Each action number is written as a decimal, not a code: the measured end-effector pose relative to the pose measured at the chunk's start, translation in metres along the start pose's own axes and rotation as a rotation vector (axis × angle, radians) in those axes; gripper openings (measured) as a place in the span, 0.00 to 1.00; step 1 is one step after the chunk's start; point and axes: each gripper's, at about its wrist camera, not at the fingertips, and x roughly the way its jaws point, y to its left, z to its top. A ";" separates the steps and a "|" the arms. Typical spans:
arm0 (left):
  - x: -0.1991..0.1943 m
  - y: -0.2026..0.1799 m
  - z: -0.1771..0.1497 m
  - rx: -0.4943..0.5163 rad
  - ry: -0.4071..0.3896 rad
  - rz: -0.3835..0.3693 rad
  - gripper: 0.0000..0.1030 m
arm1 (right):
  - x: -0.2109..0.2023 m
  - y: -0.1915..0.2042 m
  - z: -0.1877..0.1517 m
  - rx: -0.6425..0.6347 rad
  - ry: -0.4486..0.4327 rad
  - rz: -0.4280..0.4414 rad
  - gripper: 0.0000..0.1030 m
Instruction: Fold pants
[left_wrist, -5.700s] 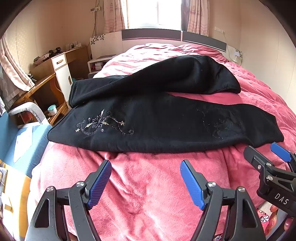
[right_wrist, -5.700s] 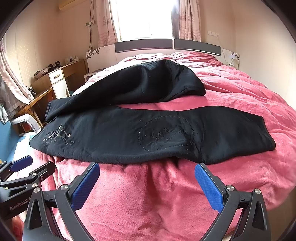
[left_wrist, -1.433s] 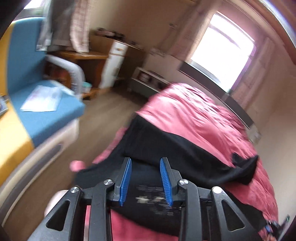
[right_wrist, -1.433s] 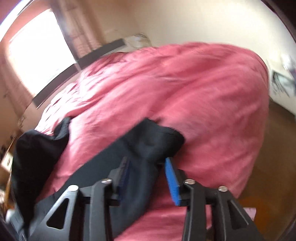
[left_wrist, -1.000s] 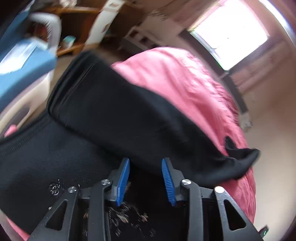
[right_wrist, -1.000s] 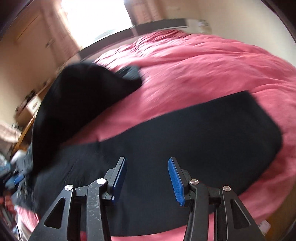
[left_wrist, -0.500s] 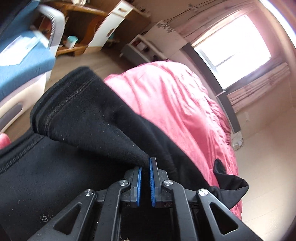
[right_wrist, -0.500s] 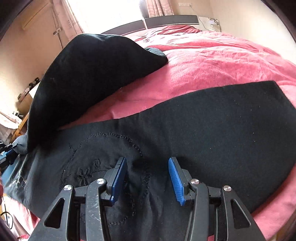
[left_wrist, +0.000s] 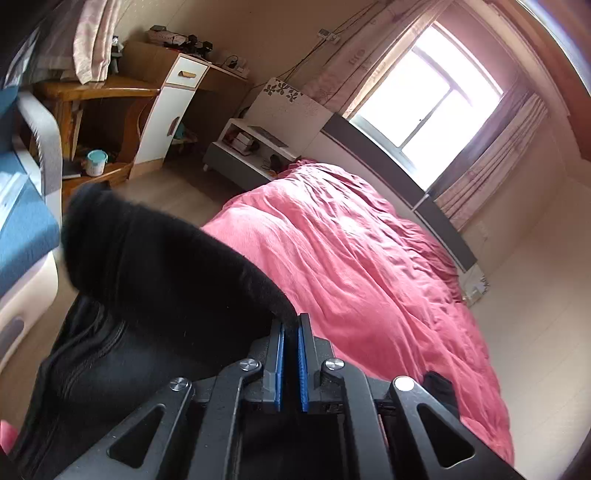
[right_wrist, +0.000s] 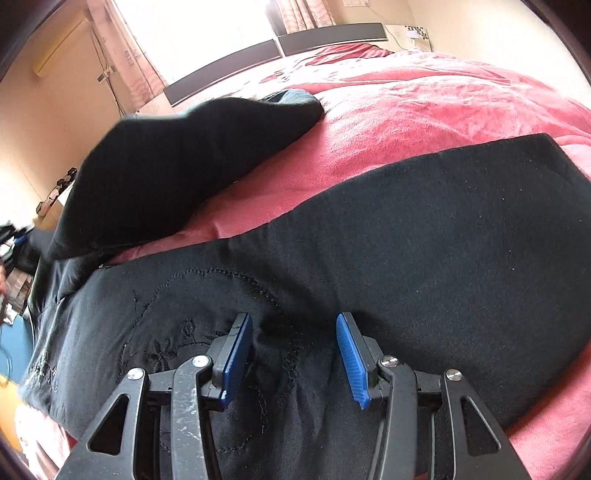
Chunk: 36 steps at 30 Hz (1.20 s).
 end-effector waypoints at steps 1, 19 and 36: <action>0.007 0.000 0.001 0.010 0.002 0.013 0.06 | 0.002 0.000 0.001 0.000 0.000 0.001 0.47; 0.003 0.071 -0.124 0.009 -0.038 0.134 0.43 | 0.002 0.049 0.066 -0.178 -0.027 -0.063 0.51; 0.011 0.089 -0.143 0.011 -0.043 0.041 0.47 | 0.142 0.048 0.274 -0.199 0.046 -0.142 0.58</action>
